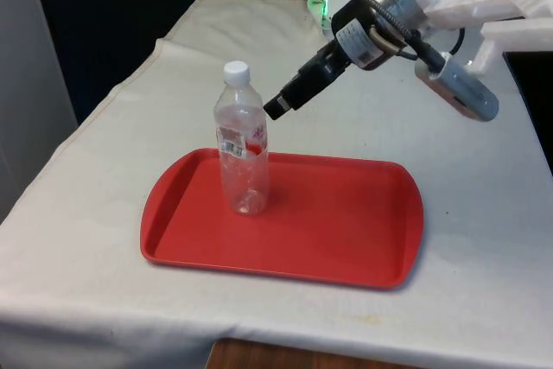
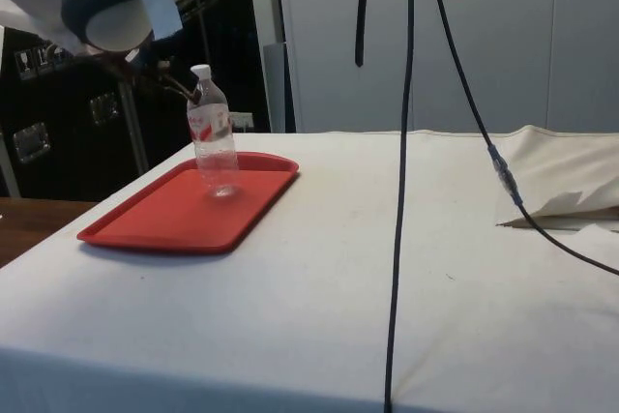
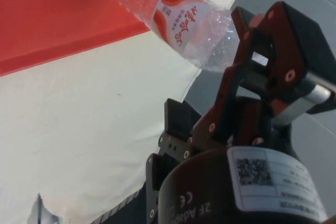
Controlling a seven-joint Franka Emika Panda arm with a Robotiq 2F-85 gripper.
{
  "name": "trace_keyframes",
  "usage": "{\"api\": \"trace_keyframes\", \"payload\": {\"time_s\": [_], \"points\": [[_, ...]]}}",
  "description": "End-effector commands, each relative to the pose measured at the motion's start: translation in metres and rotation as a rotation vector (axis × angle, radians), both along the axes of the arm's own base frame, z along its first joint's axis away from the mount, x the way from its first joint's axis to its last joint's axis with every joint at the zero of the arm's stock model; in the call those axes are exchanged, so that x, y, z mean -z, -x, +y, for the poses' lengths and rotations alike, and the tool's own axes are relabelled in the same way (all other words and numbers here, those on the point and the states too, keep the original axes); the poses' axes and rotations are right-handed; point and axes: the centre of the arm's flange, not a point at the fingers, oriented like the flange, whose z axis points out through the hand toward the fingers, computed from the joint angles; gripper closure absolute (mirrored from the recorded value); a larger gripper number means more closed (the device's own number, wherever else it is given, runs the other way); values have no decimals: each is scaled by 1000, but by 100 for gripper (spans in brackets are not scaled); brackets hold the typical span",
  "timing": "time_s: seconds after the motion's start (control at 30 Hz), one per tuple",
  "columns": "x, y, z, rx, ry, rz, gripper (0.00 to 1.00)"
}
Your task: Place the bottle upright on the tray.
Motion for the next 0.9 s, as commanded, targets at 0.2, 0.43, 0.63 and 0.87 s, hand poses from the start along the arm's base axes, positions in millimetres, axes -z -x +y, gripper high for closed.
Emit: {"api": "trace_keyframes", "payload": {"time_s": [0.2, 0.43, 0.63, 0.87], "points": [[-10, -2, -5, 3, -51, -17, 0], [-18, -1, -9, 14, -53, -16, 0], [-29, -2, -12, 20, -101, -31, 0], [-37, -2, -14, 27, -123, -40, 0]]}}
